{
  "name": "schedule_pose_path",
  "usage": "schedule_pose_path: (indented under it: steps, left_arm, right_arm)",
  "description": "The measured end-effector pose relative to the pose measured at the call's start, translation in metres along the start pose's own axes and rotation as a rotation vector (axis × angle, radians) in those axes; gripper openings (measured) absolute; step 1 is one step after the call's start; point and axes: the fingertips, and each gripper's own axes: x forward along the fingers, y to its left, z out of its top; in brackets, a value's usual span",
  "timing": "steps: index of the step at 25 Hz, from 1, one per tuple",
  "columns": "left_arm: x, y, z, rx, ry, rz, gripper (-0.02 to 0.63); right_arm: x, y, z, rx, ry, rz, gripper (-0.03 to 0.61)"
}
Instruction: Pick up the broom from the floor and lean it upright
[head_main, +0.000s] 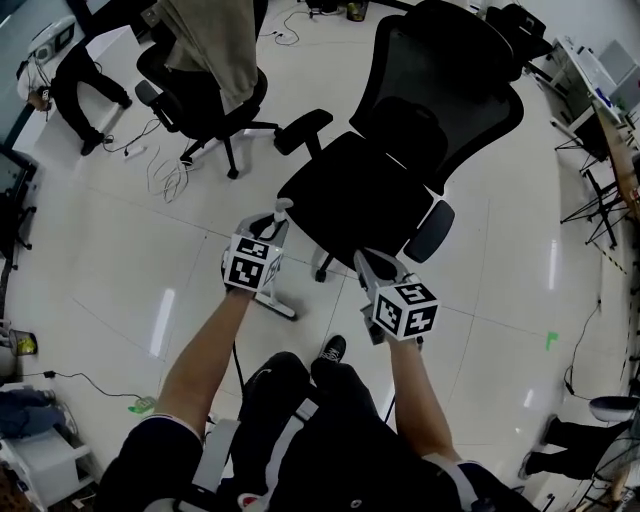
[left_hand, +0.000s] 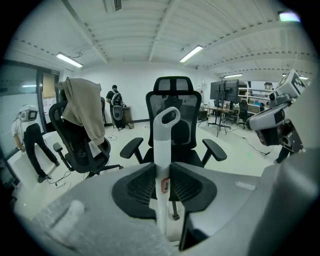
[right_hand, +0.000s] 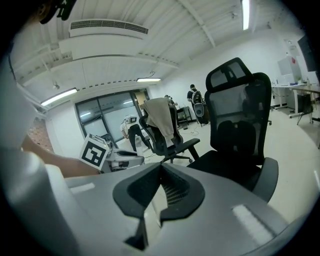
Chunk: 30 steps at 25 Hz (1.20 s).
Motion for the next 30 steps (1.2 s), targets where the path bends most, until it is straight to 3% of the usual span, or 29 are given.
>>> schedule_pose_path:
  steps: [6, 21, 30]
  left_arm:
    - [0.042, 0.006, 0.035, 0.016, -0.025, -0.05, 0.097]
    - [0.158, 0.027, 0.085, 0.036, -0.013, -0.234, 0.097]
    - [0.216, 0.019, 0.1, 0.022, -0.089, -0.304, 0.098]
  right_arm:
    - [0.022, -0.026, 0.013, 0.026, 0.018, -0.019, 0.003]
    - [0.068, -0.077, 0.063, 0.083, -0.023, -0.21, 0.003]
    - [0.071, -0.086, 0.077, 0.1, -0.052, -0.281, 0.003]
